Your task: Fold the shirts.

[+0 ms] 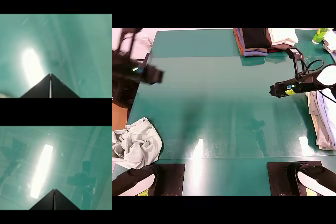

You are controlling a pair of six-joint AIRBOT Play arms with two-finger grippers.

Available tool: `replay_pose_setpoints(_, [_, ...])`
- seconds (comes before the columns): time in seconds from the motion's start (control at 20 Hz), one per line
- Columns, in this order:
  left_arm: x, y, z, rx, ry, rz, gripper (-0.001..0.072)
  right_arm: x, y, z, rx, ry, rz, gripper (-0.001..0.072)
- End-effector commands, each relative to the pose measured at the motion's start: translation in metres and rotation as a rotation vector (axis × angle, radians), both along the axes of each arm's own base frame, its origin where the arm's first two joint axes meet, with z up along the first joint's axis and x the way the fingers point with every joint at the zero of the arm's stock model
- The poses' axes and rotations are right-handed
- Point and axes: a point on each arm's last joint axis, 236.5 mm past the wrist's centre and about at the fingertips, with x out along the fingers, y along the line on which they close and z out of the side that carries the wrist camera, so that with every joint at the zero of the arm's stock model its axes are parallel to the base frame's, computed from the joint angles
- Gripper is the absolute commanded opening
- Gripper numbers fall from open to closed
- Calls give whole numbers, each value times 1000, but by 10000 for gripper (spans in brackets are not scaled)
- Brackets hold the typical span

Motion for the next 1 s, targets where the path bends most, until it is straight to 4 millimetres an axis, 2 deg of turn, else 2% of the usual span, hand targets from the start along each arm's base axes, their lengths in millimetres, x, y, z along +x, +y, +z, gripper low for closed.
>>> replay_pose_setpoints(0.0, [-65,82,-34,74,137,232,26,-2,0,-2,-2,11,3,22])
replay_pose_setpoints(0.1, [-108,115,-66,117,258,339,27,-2,0,-1,-2,10,3,22])
replay_pose_setpoints(0.15, [-124,125,-83,131,316,364,31,-2,0,-1,-2,10,3,22])
replay_pose_setpoints(0.2, [-138,131,-102,131,380,383,291,-2,0,-1,-2,10,3,22])
replay_pose_setpoints(0.25, [-149,134,-119,126,437,404,611,-2,0,-1,-2,10,3,22])
replay_pose_setpoints(0.3, [-159,137,-136,122,484,422,640,-2,0,-1,-2,10,3,22])
replay_pose_setpoints(0.45, [-175,138,-180,119,557,447,641,-2,0,-1,-1,8,3,21])
replay_pose_setpoints(0.6, [-193,134,-215,118,623,456,640,-1,0,-1,-1,7,2,22])
replay_pose_setpoints(0.7, [-208,131,-232,118,670,453,640,-1,0,-1,-1,6,2,22])
replay_pose_setpoints(0.8, [-215,129,-237,116,694,459,624,-1,0,-1,-1,6,2,22])
replay_pose_setpoints(0.9, [-213,130,-235,113,688,469,203,0,0,0,0,2,1,22])
replay_pose_setpoints(0.95, [-209,130,-231,113,677,470,23,1,0,1,1,-4,-1,22])
